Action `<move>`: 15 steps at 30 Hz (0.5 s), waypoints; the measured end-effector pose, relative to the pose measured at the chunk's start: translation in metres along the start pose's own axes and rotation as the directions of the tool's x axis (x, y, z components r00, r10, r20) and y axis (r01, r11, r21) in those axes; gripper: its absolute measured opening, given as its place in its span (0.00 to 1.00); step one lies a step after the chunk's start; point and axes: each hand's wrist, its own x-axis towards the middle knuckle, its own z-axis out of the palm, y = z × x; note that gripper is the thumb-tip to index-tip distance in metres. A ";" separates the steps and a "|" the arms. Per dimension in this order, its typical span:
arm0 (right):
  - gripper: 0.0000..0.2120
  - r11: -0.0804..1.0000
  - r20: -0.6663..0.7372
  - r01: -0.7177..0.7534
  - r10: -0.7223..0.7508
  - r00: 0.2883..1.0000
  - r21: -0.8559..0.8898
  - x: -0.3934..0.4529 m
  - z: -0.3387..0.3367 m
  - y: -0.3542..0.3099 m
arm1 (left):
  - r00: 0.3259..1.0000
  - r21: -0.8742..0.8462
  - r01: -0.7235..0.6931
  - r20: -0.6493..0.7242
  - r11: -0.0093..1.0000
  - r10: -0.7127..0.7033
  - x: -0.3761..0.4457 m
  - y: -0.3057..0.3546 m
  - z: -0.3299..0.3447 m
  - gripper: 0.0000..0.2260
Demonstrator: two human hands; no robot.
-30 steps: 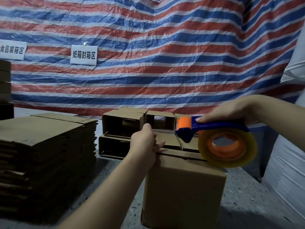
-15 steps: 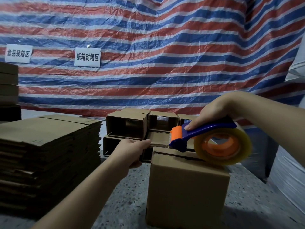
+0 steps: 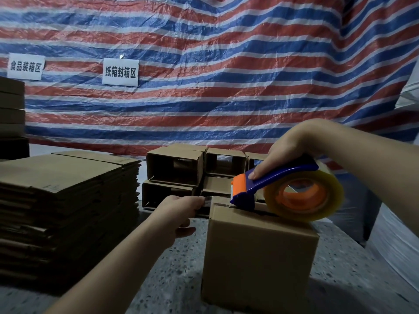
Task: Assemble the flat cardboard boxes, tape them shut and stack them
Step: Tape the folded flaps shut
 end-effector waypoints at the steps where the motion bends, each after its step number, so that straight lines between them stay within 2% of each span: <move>1: 0.42 1.000 0.004 0.003 -0.003 1.000 0.000 0.000 0.000 0.000 | 1.000 -0.008 0.005 -0.002 1.000 -0.005 0.001 0.003 0.000 0.09; 7: 0.39 1.000 0.015 0.001 -0.001 1.000 0.012 -0.002 0.000 0.001 | 1.000 0.028 0.007 -0.011 1.000 -0.007 0.002 0.005 -0.002 0.09; 12: 0.35 1.000 0.017 -0.027 0.027 0.999 -0.007 0.000 0.002 -0.007 | 0.986 -0.001 0.130 0.106 0.991 -0.130 -0.001 -0.018 0.005 0.14; 15: 0.35 1.000 0.010 -0.018 0.018 1.000 -0.003 0.000 0.003 -0.009 | 0.982 -0.012 0.130 0.138 0.991 -0.127 0.000 -0.024 0.008 0.17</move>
